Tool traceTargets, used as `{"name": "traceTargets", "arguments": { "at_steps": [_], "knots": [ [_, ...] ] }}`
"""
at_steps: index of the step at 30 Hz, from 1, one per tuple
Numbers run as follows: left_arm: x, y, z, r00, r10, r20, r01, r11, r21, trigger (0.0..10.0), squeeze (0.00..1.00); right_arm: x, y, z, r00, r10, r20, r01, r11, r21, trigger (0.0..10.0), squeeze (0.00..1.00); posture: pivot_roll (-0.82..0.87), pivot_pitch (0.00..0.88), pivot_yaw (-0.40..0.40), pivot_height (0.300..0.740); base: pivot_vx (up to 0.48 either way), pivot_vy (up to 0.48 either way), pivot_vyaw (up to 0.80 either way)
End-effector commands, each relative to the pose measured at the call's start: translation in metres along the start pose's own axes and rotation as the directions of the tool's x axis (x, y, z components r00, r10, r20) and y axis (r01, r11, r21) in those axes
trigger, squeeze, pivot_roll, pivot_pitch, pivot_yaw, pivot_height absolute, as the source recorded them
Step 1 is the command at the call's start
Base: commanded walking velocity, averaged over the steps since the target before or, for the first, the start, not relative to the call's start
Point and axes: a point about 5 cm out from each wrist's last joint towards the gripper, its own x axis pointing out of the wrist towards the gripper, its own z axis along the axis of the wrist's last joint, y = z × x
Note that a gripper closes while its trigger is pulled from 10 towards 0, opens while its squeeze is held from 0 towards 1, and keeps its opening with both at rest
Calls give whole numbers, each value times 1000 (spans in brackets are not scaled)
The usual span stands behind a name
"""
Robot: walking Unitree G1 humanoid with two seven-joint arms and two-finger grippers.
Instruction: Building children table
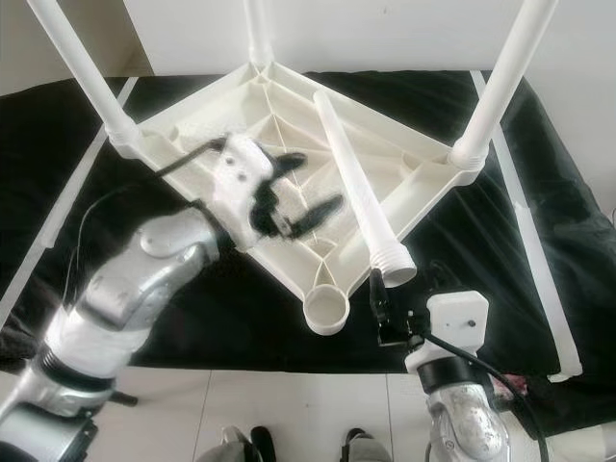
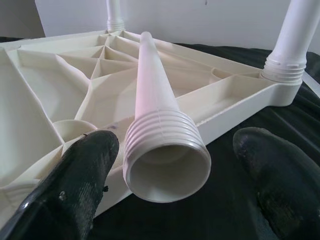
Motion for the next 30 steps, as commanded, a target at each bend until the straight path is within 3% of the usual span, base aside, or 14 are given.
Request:
{"name": "traceTargets", "arguments": {
  "at_steps": [1, 5, 16, 30],
  "knots": [
    [1, -1, -3, 1000, 11, -17, -11, 999, 42, 0, 0, -2, -1, -3, 1000, 1, -9, -1, 1000, 1, 10000, 0, -183, 184, 57, 740, 0, 0, 0],
    [4, 4, -21, 996, 66, -60, -63, 997, 44, 0, 0, 1, 0, -4, 1000, 1, -1, -1, 1000, 5, 10000, 0, -183, 182, 60, 740, 0, 0, 0],
    [3, 17, -28, 995, 80, -58, -77, 995, 61, 0, 0, 5, 0, -4, 1000, -6, 14, 6, 1000, 8, 10000, 0, -181, 180, 63, 740, 0, 0, 0],
    [3, 21, -31, 995, 91, -47, -88, 995, 56, 0, 0, 7, 0, -4, 1000, -6, 19, 6, 1000, 9, 10000, 0, -176, 182, 63, 740, 0, 0, 0]
  ]
}}
